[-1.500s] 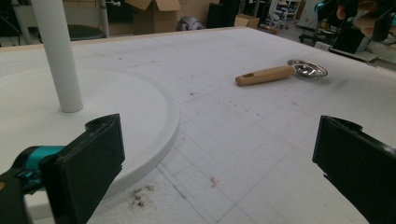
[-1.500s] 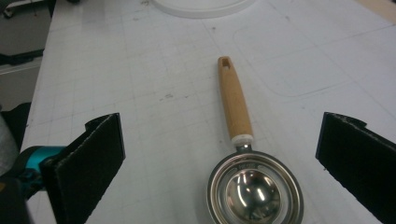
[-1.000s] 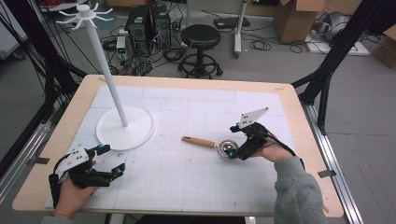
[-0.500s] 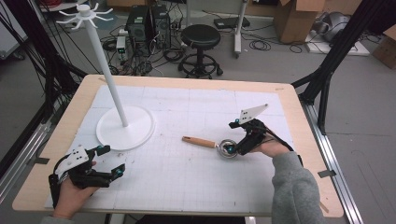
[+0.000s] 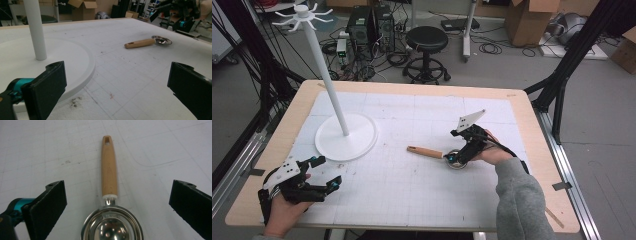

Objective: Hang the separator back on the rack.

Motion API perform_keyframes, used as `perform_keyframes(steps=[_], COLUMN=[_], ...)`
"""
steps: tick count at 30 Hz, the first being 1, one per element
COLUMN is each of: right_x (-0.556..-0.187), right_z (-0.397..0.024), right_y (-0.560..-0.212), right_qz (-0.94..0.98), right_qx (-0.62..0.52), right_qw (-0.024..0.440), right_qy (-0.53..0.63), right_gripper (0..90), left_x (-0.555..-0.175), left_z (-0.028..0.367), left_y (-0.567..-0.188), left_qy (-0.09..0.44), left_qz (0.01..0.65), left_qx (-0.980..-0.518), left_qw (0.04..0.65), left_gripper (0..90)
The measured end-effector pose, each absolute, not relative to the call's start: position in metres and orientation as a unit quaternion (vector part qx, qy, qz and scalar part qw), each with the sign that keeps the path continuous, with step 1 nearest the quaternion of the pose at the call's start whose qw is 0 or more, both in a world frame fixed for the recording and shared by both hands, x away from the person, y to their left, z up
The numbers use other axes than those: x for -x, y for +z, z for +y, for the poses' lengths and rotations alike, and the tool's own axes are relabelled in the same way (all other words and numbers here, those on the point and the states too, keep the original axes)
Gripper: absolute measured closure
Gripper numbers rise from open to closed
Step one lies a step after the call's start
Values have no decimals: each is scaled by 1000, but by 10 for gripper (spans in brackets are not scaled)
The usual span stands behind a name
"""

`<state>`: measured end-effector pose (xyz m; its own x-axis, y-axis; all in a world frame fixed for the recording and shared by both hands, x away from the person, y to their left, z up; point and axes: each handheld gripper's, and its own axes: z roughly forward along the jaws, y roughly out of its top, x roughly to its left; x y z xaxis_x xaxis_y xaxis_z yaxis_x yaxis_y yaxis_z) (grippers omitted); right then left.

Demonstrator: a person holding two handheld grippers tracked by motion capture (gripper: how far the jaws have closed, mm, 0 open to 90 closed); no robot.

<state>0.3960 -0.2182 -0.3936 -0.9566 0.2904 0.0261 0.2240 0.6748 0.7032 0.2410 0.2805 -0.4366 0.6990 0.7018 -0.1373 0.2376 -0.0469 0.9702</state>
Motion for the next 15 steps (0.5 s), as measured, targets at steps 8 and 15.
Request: perform_keyframes(steps=[8,15], right_x=[-403,-406], right_z=[-209,-200], right_y=[-393,-396], right_qz=[922,927], right_qx=[-132,-126], right_qw=[40,36], right_qy=[362,350], right_gripper=[6,6], left_x=[-239,-238], left_z=[282,283], left_y=[-436,-435], left_qy=[192,197], left_qz=[333,328], left_qx=[-698,-695], left_qw=[604,608], left_gripper=[27,27])
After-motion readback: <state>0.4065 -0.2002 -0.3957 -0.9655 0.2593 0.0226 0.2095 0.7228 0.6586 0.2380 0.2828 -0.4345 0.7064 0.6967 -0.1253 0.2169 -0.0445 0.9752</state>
